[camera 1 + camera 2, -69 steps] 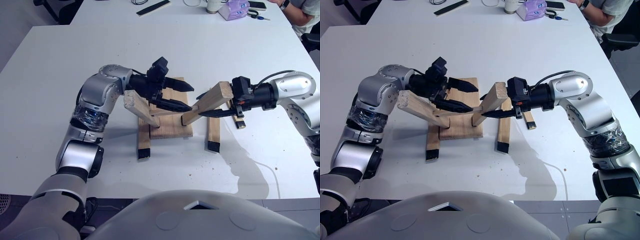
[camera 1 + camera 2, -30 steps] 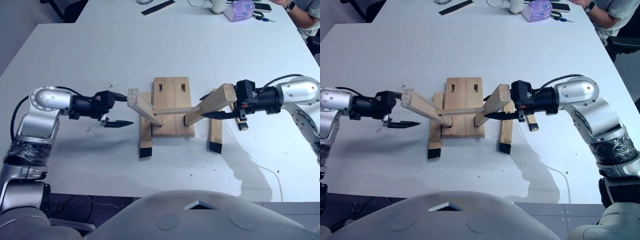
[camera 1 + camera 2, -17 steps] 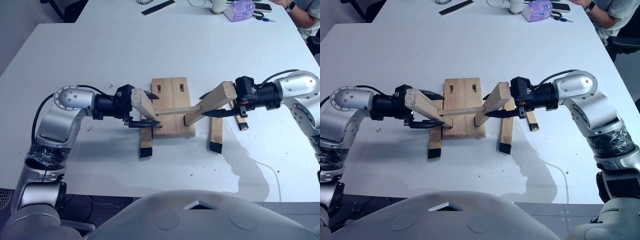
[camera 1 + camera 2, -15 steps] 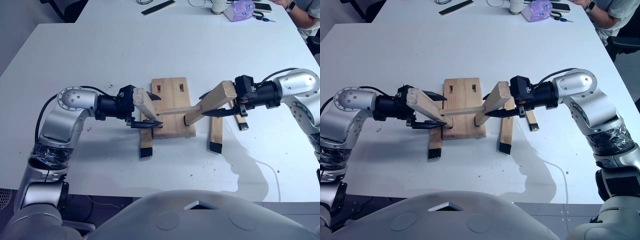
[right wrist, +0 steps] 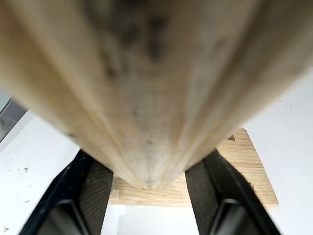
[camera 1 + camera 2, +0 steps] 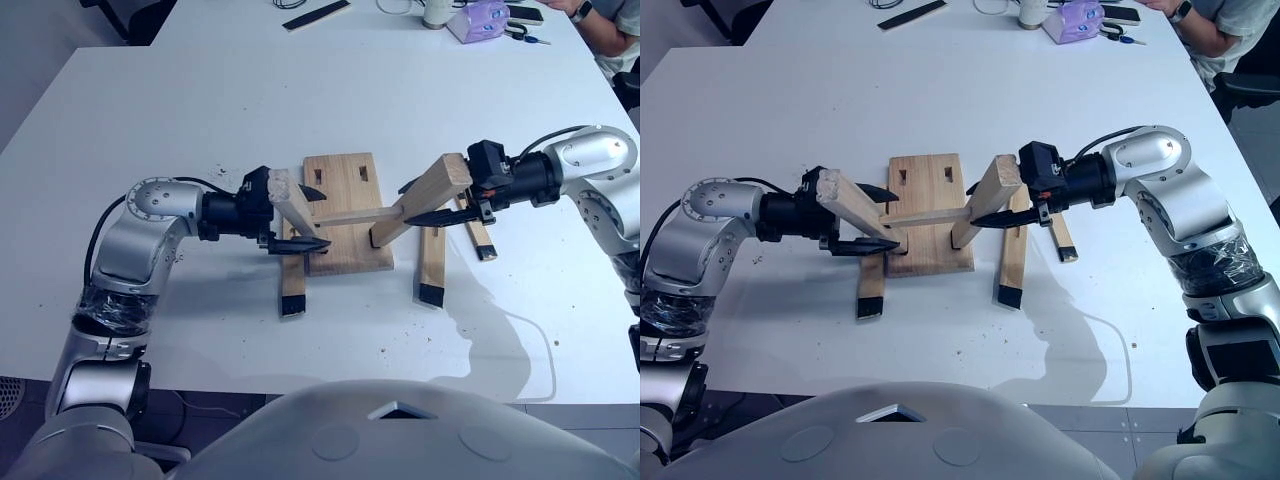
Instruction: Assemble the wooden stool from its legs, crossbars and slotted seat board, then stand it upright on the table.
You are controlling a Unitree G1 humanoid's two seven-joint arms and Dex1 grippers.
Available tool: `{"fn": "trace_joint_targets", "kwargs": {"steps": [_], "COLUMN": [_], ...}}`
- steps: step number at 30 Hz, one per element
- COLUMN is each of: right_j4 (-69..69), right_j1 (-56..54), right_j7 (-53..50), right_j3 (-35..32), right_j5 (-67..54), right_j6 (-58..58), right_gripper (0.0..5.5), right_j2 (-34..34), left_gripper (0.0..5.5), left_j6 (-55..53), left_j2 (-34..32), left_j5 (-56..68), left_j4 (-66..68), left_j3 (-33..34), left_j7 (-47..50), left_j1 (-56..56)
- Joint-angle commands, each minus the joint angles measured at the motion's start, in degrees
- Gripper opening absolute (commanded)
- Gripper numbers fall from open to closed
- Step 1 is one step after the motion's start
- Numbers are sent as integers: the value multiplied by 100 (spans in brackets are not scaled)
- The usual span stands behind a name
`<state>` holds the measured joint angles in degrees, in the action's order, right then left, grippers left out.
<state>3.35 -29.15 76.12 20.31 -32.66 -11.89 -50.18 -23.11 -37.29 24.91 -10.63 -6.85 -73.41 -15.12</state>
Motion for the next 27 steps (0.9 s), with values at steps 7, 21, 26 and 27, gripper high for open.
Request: {"fn": "trace_joint_targets", "kwargs": {"steps": [7,21,26,27], "right_j4": [425,466,442,395], "right_j1": [655,501,675,715], "right_j7": [-329,-358,-297,-349], "right_j3": [708,52,-191,-223], "right_j5": [1105,1058,1208,1277], "right_j6": [-350,-629,-591,-570], "right_gripper": [204,343,343,343], "right_j2": [-50,41,-58,-52], "left_gripper": [502,540,540,540], "left_j6": [856,1597,1965,2076], "left_j2": [121,-315,-392,-381], "left_j5": [-1220,-1477,-1710,-1790], "left_j4": [449,818,973,1048], "left_j3": [-726,-744,-836,-846], "left_j7": [469,110,183,236], "left_j1": [-282,62,326,374]}}
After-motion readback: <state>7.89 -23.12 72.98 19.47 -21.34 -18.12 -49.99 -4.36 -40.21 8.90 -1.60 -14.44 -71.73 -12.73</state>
